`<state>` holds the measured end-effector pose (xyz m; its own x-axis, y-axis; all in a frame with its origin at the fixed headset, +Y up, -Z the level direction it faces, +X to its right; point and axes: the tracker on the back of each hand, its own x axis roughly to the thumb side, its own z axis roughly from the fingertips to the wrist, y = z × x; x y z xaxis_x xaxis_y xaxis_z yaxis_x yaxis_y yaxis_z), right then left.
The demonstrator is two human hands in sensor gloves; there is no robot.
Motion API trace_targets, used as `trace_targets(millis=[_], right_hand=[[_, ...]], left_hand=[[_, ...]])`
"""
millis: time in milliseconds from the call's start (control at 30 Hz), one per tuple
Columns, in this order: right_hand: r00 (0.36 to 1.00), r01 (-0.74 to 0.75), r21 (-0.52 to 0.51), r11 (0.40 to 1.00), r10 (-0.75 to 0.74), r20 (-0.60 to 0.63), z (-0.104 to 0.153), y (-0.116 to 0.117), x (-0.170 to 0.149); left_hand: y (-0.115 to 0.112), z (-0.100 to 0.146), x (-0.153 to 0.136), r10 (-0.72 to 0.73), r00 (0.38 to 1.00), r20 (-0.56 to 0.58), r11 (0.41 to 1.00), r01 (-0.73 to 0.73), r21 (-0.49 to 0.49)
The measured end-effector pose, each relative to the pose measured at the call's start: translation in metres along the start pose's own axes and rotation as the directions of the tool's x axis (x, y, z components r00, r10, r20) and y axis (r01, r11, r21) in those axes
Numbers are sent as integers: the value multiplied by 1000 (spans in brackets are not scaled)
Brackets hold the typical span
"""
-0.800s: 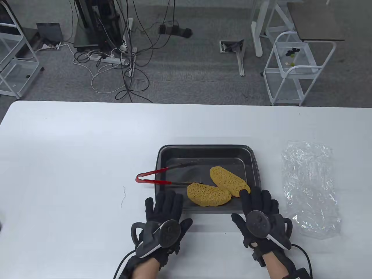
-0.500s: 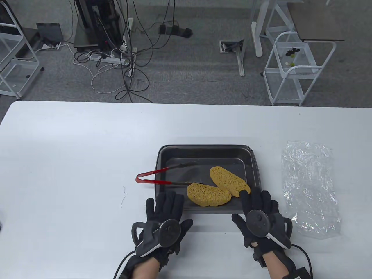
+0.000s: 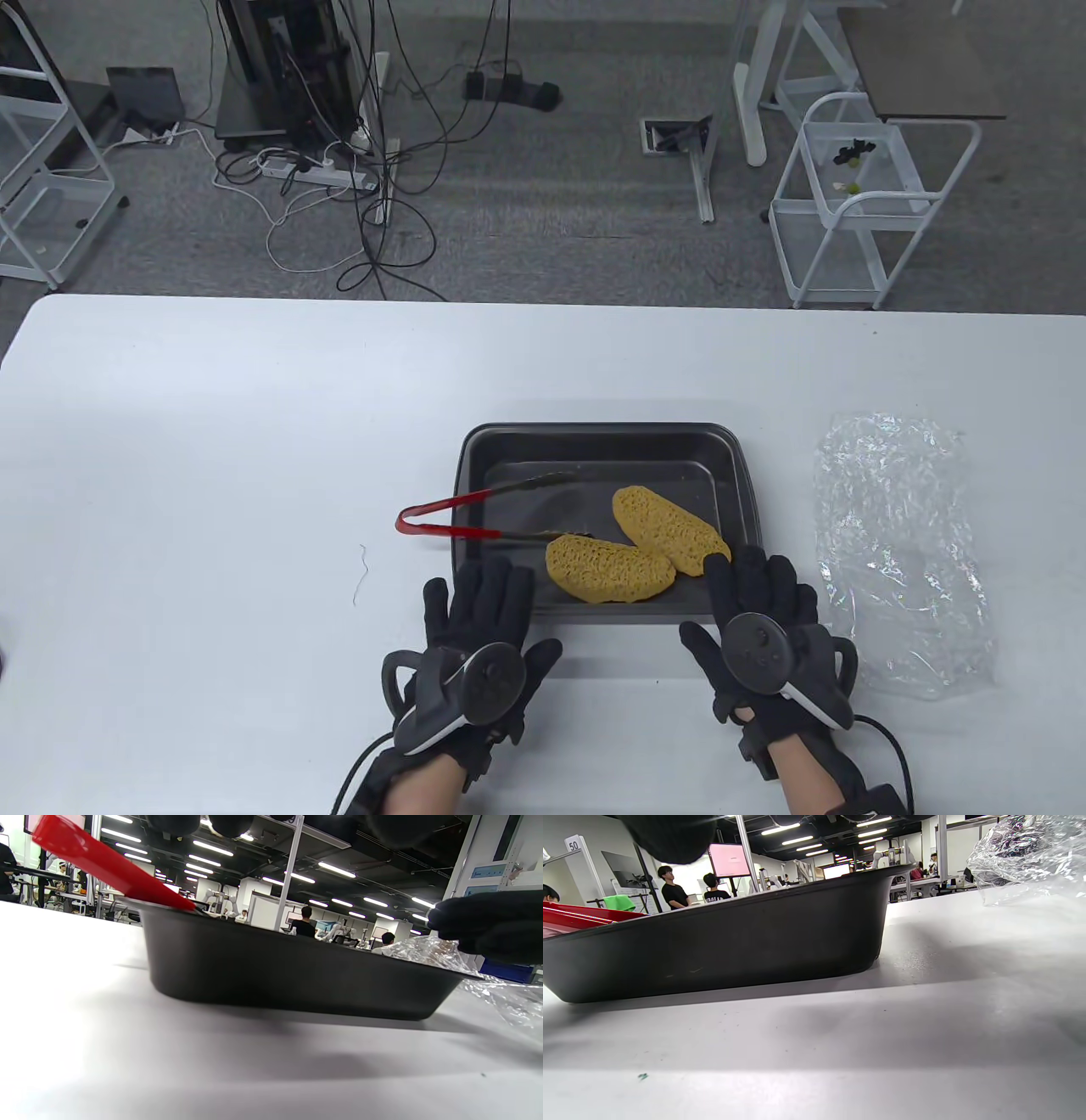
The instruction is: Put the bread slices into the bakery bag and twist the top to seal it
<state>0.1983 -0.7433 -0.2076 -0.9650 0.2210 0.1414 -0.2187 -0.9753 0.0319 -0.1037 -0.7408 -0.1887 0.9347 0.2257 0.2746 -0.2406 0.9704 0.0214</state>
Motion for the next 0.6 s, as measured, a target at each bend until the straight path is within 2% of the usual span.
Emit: trace_targets(millis=[267,367,433,500,533,567,600], right_hand=[[1000,-20,18,1000,20,-1,0,4,3],[1000,-18,6,1000,18,-7,0,-1,3],[999,-23,-25,999,22,-24,0,-16,-3],[998,-22,-107,994,15,-66,-6,-44,-22],[997,-21,-112,993,14,-71,-6,-46,-23],[989,-2,-164,986,-23,-147,-13,-74,-48],[985,-7,-160,987,-22,-174,-16,-82,-56]], left_hand=[[3,2,4,3,1000,15,1000,-4,14],[2,3,4,7,1000,21,1000,-7,7],[2,3,5,11,1000,25,1000,-11,4],[2,4,6,16,999,31,1000,-16,4],[2,4,6,16,999,31,1000,-17,4],[2,4,8,17,999,35,1000,-17,5],[2,4,8,17,999,36,1000,-17,4]])
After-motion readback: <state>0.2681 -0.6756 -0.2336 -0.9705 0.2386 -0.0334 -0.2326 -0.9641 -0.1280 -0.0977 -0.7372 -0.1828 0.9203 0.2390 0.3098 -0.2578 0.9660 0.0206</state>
